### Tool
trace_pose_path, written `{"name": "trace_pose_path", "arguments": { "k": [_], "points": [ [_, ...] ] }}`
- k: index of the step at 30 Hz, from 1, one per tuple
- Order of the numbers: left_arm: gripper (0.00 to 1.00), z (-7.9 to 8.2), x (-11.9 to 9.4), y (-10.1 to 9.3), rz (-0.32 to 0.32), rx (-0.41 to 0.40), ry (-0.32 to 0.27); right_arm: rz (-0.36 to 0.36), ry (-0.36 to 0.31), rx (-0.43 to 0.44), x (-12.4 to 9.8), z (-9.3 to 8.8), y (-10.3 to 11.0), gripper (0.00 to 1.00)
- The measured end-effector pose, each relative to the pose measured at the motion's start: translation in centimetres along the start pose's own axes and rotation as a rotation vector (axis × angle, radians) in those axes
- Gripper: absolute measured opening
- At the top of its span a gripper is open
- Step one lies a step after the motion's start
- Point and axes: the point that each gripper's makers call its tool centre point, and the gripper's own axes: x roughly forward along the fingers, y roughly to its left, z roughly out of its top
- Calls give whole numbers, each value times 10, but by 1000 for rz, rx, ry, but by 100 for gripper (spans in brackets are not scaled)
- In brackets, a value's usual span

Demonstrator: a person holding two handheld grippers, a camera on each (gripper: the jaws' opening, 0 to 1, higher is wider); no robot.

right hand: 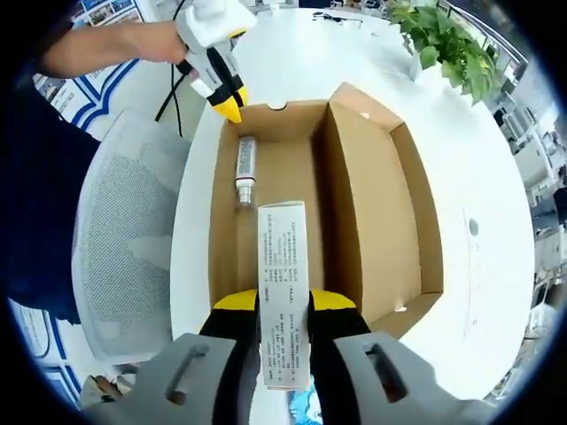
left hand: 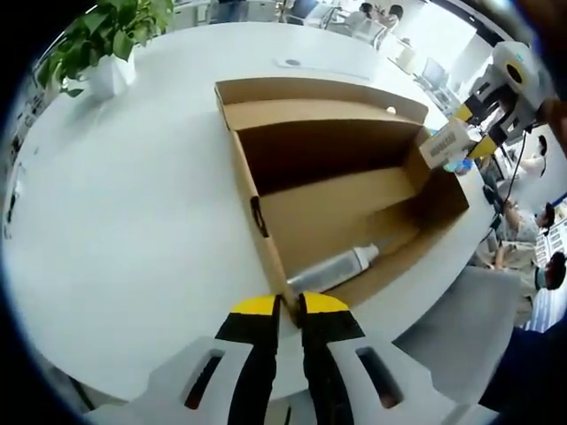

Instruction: Operate the shoe box by opening the lid, removing the specified soft item, and placing it in the target area until the item is outside and the box remains undamaged.

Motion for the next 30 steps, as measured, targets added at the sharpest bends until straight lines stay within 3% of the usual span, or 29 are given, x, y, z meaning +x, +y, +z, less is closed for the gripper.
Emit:
{"name": "trace_pose_path", "arguments": {
  "k": [10, 30],
  "points": [
    [6, 0, 0, 0, 6, 6, 4, -17, 33, 1, -19, -21, -8, 17],
    [5, 0, 0, -1, 28, 12, 11, -53, 65, 67, -51, -92, -22, 17]
  ]
}}
